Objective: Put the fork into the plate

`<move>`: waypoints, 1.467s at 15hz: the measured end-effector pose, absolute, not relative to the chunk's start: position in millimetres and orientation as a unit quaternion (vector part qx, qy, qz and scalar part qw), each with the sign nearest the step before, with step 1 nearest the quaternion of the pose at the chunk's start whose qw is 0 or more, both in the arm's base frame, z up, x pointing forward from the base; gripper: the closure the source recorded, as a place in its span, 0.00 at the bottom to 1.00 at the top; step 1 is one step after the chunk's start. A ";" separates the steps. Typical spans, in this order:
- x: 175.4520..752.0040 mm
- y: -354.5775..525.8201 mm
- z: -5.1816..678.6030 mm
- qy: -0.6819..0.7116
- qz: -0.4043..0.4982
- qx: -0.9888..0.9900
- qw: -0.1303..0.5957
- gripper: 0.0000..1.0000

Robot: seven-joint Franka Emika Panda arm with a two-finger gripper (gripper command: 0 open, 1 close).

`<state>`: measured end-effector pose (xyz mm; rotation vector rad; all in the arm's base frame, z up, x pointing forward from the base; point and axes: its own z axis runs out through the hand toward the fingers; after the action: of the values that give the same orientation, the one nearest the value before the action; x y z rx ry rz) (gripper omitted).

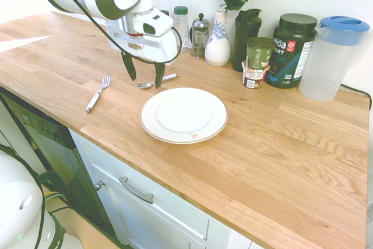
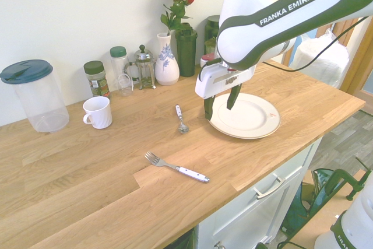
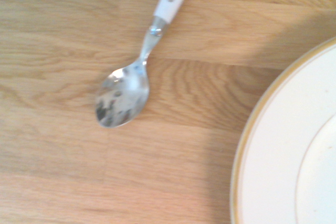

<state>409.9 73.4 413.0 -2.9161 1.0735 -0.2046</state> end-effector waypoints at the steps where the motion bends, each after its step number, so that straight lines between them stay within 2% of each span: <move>1: 402.0 98.6 412.2 0.334 -0.075 -0.939 0.000 0.00; 5: 382.4 173.2 391.1 0.310 -0.079 -0.947 -0.031 0.00; 13: 371.8 220.4 342.4 0.253 -0.038 -0.966 -0.034 0.00; 14: 372.0 220.3 337.8 0.247 -0.031 -0.968 -0.034 1.00; 22: 378.0 215.5 323.3 0.228 0.000 -0.974 -0.012 1.00</move>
<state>378.0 215.5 323.3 -3.0830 0.7203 -0.0008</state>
